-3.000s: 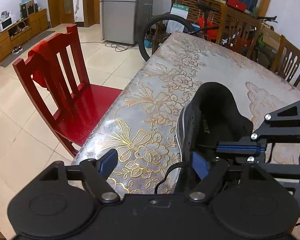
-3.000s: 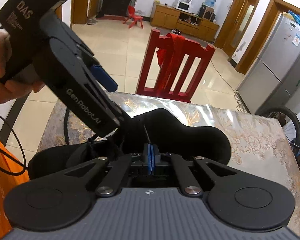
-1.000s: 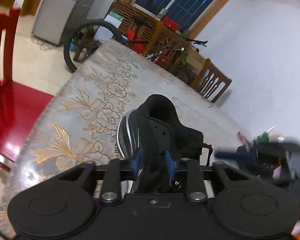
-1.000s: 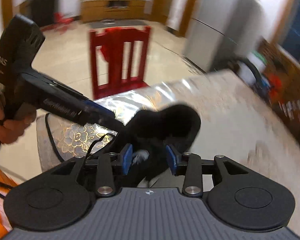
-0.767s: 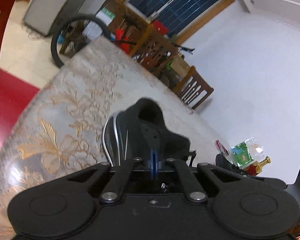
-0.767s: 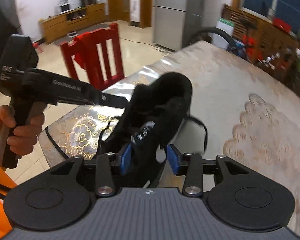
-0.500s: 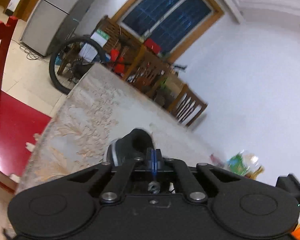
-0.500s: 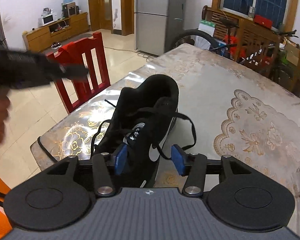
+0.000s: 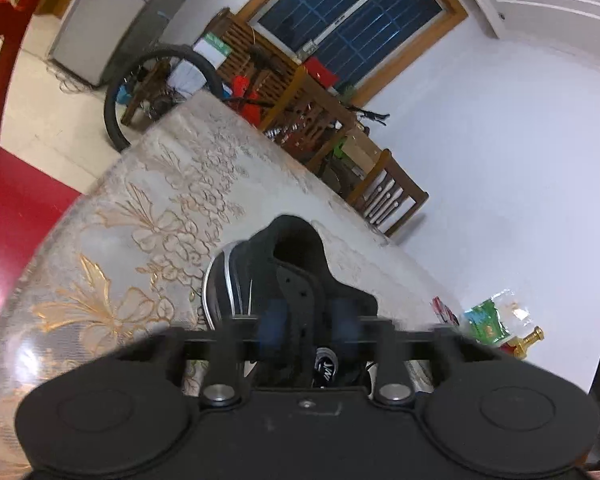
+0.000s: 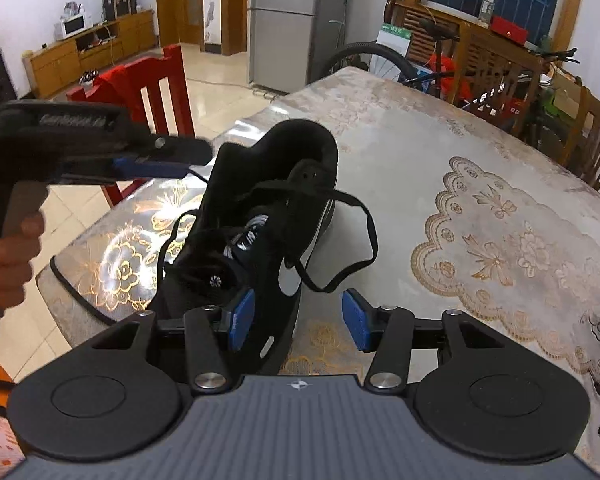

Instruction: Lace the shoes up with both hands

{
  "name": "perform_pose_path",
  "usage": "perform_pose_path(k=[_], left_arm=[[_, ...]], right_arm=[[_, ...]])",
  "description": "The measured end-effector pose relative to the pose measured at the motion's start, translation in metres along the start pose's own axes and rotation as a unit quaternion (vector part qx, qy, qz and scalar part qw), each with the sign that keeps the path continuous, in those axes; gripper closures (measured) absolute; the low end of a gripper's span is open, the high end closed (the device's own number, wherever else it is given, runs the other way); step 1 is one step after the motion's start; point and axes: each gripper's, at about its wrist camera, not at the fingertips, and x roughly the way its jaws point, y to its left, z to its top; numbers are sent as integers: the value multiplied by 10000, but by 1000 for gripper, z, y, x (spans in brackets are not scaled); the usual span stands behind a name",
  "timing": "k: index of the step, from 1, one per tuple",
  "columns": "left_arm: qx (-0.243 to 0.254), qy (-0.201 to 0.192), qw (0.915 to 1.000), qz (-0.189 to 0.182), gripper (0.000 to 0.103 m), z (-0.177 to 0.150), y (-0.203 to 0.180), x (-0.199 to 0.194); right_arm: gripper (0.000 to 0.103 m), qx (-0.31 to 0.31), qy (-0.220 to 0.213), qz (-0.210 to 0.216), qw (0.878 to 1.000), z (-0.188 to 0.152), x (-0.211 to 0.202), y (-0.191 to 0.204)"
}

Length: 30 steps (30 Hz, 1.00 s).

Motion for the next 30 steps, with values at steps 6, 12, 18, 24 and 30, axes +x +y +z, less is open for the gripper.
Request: perform_pose_path(k=[6,12,18,24,30], left_arm=[[387,-345,9981,-326,103,14,-29,-33],[647,-142,9960,592,95,16,-32,-44],[462,381,9890,1352,60,-8,-7,-48],[515,616,9858,1475,58,-27,-4,-39],[793,640,9842,1451,58,-30,-9,-21]], right_arm=[[51,-14,-192,-93,9998,2,-3,-4],[51,-456,-669,154,9966,9,-1,5],[57,-2390,-1232,964,9583,34,17,40],[76,-4189,-1308,921,8938,30,43,63],[101,-3530,-1079,1080,9231,49,46,60]])
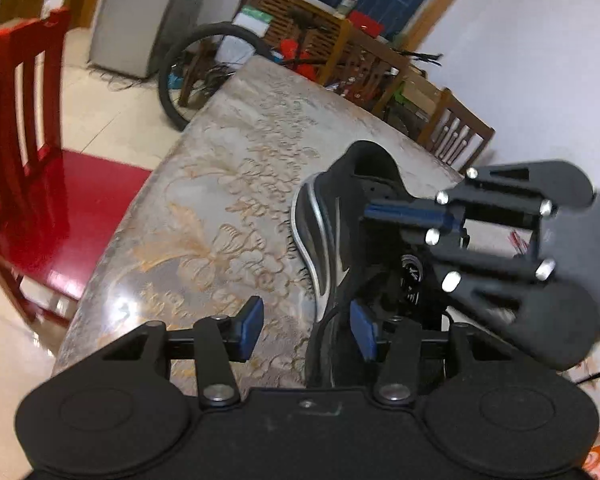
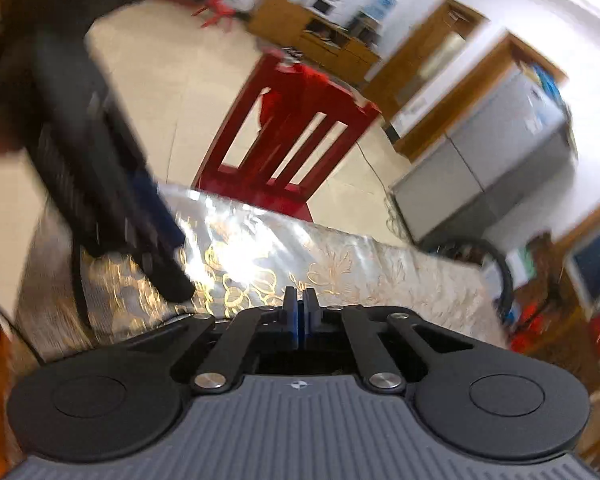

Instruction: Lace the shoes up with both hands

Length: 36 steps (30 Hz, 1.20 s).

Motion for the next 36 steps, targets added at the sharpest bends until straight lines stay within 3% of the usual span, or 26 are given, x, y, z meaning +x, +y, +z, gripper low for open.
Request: perform_pose_path(k=[1,2,3,4,7,11,13,16,18,19,20,22,23,26,28,30,32,36], left_arm=[[99,37,9999,-18,58,1,-2,5],[204,69,9998,-22,58,3,-5,10],[287,64,9996,-19,58,4,-8,12],[342,27,9994,-42,57,5,-9,13],[328,22,9995,-32,56,10,-7,18],[447,39,9989,149,56,14,-7,24],[414,58,9990,141,56,15,-5,25],[456,83,9987,223,56,15,-7,25],[527,86,9982,285,56,13,-8,26],[537,88,9981,302,56,13,-8,26],[538,83,9980,327,56,13,-8,24],[514,64,9979,389,56,10,-5,17],[489,57,9978,439,56,8,-1,12],[336,86,9969,704,55,-1,13,-5],[145,133,9955,924,55,-10,26,-19],[-70,211,9935,1115,55,-20,40,-34],[-203,280,9919,1222,55,-28,49,-47],[-383,305,9889,1401,55,-40,57,-64]], right_arm=[[101,673,-23,229,9975,4,-3,-13],[101,1535,-138,567,9864,8,-9,-31],[101,2338,-328,863,9679,9,-17,-49],[101,3110,-527,1144,9420,10,-24,-67],[100,4527,-1309,1756,8644,10,-47,-104],[100,5383,-2355,2480,7702,16,-72,-137],[100,5451,-2785,2698,7433,23,-82,-145],[103,5353,-3248,3077,7165,41,-91,-149],[103,5299,-3611,3421,6869,54,-97,-159],[103,5171,-3762,3377,6906,63,-103,-163],[103,4933,-3854,3152,7133,72,-111,-163],[99,4428,-3654,2539,7784,87,-118,-156],[93,4249,-3344,2340,8080,90,-114,-149],[51,3688,-2078,1754,8888,87,-91,-117],[50,3250,-1262,1370,9272,72,-71,-90],[50,2907,-543,1229,9473,54,-53,-63],[50,2730,80,1431,9513,40,-37,-42],[50,2925,1091,1895,9310,26,-2,-26]])
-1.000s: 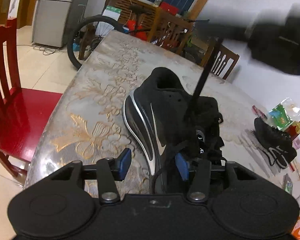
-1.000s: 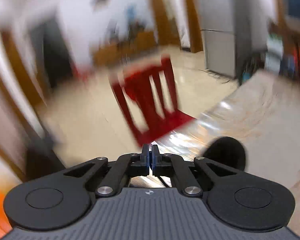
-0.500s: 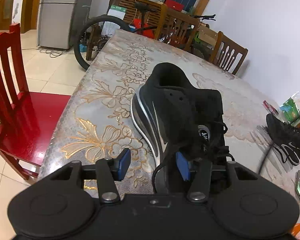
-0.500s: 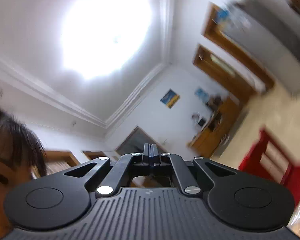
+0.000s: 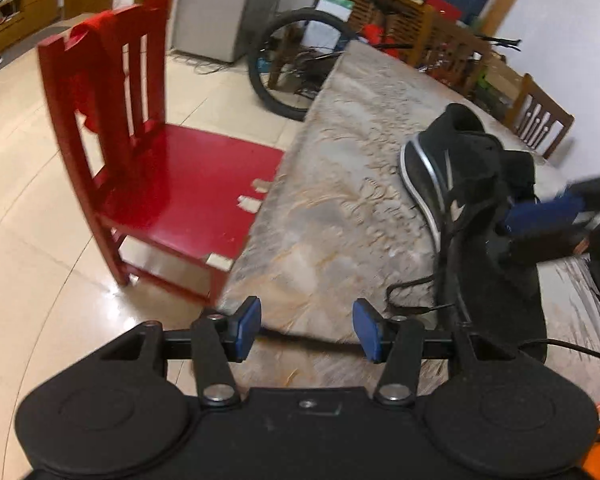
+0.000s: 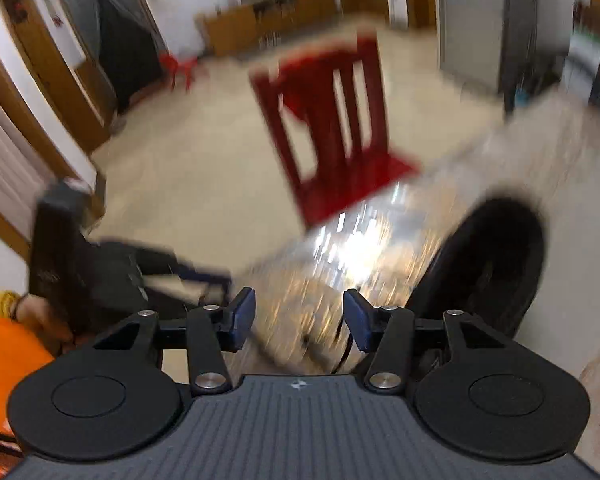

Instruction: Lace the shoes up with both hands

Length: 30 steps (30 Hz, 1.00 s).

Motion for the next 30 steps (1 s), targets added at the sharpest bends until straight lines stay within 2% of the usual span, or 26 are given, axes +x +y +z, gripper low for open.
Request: perform_pose_path(k=[1,4,7,9,10,11,13,16,18,19,21,23,25,27,28,29,30], left_arm=[[-38,6,10000,13,55,-1,2,-1],[-129,4,9999,14,55,-5,4,-4],[-178,-37,9998,-68,55,-7,6,-7],[-170,-70,9998,-66,54,-9,8,-8],[-181,-80,9998,-54,54,-9,10,-8],[-205,-87,9997,-42,54,-9,12,-9],[-261,-102,9996,-26,54,-10,16,-11],[-345,-108,9993,65,53,-14,23,-15],[-446,-114,9988,185,53,-18,31,-18],[-521,-95,9984,222,53,-21,36,-22],[-652,-29,9974,290,53,-29,47,-31],[-687,59,9969,384,53,-38,56,-42],[-701,159,9961,508,53,-46,64,-51],[-729,202,9952,620,53,-50,69,-58],[-746,186,9950,638,53,-49,71,-59],[-769,151,9950,623,53,-48,71,-60],[-794,102,9951,579,53,-45,72,-59]], right_arm=[[51,114,244,-1,9996,0,10,-2],[52,84,338,-192,9992,9,29,-1],[52,-2,460,-88,9989,13,40,7],[59,-147,12,-349,9993,32,41,6],[59,-223,-235,-494,9983,43,41,6],[59,-141,-766,-918,9927,58,36,4],[57,147,-1481,-1374,9793,80,18,0],[56,149,-1230,-630,9903,96,10,0],[56,-105,-446,27,9989,87,28,12],[56,-339,-110,183,9992,79,40,22],[57,-931,357,163,9949,58,68,48],[57,-1342,589,144,9891,40,93,70],[65,-1609,722,177,9842,29,111,84],[80,-1882,760,132,9791,22,122,96],[83,-2009,676,79,9773,19,122,99],[96,-2133,572,21,9753,16,122,102],[101,-2102,552,39,9761,16,121,102]])
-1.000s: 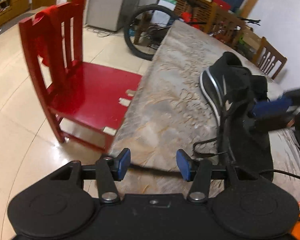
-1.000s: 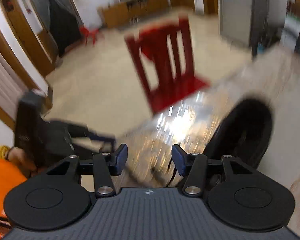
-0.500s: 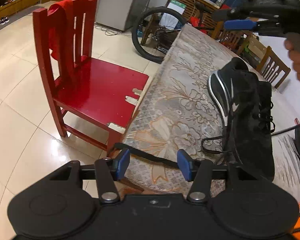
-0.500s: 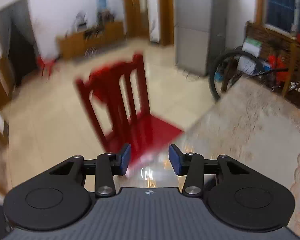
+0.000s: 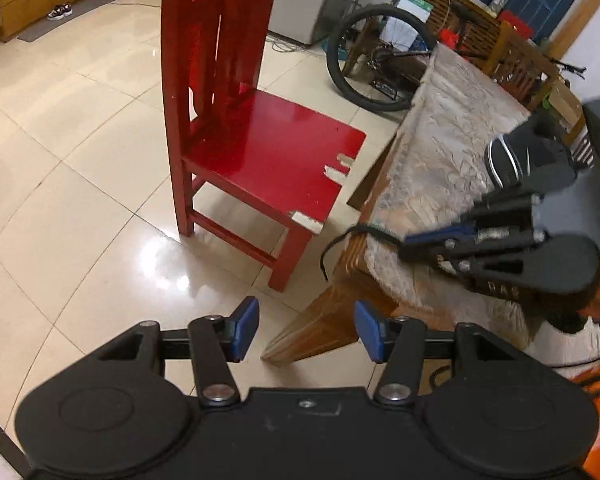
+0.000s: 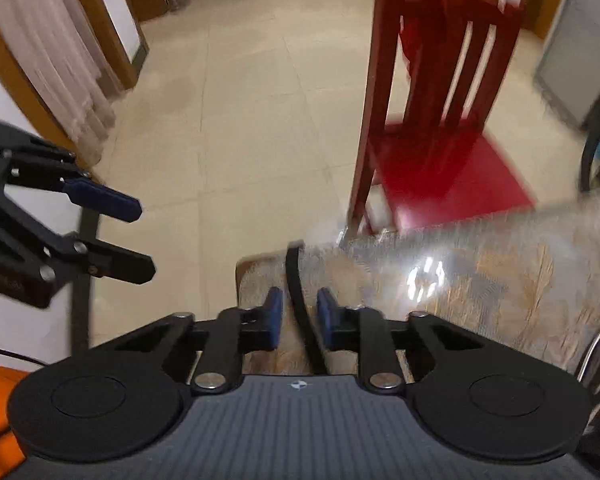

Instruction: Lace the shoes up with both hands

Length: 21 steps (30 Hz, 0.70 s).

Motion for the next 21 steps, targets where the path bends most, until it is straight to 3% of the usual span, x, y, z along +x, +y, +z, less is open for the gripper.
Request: perform_pose_path(k=[2,5,8,11,13,17,21], left_arm=[[61,-66,9997,-205,53,7,-5,1],[448,-76,9977,-512,53,19,-24,6],[935,-48,9921,-835,52,30,-49,15],[1263,-40,9846,-1205,52,43,-74,26],[1477,-31,9779,-1478,52,51,-92,32],[1946,-17,9621,-1912,51,63,-131,47],[2266,71,9489,-2195,49,67,-160,63]], right_arm=[[101,221,-106,81,9997,-2,-8,-4],[101,668,-746,4,9950,-5,-51,-19],[100,1295,-1271,-528,9820,-26,-114,-37],[100,2026,-1609,-1132,9593,-63,-174,-51],[100,2465,-1546,-1455,9456,-91,-192,-51],[100,3087,-986,-1646,9316,-140,-173,-44],[96,3269,-692,-1714,9268,-157,-159,-40]])
